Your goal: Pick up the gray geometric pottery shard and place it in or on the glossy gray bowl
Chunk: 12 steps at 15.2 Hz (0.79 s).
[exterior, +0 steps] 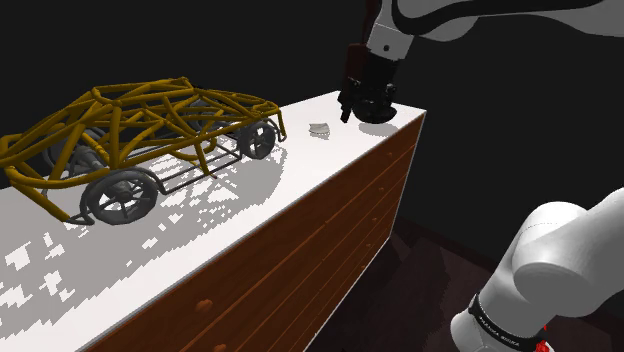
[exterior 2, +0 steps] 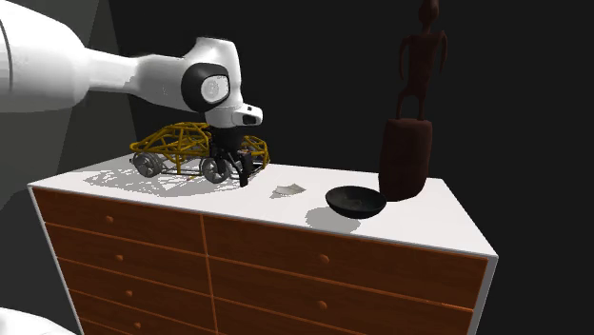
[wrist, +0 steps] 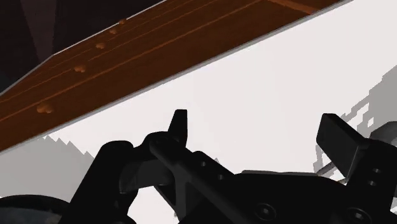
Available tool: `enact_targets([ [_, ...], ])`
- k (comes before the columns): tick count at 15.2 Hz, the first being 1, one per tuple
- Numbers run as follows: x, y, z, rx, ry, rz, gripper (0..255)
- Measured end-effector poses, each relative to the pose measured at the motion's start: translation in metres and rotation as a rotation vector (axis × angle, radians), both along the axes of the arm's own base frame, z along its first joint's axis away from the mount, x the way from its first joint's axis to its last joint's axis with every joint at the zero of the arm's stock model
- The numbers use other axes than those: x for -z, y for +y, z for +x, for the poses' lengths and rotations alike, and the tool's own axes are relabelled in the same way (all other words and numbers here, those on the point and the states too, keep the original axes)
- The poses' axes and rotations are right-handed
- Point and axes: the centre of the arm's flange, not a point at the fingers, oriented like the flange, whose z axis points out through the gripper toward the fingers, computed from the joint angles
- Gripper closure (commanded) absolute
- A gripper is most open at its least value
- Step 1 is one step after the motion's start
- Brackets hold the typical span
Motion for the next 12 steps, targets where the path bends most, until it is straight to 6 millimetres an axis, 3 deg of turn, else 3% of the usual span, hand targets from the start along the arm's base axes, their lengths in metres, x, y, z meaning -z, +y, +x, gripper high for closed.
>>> enact_targets([
  [3, 0.006, -0.012, 0.037, 0.104, -0.003, 0.051, 0],
  [12, 0.038, -0.08, 0.127, 0.416, -0.011, 0.202, 0],
])
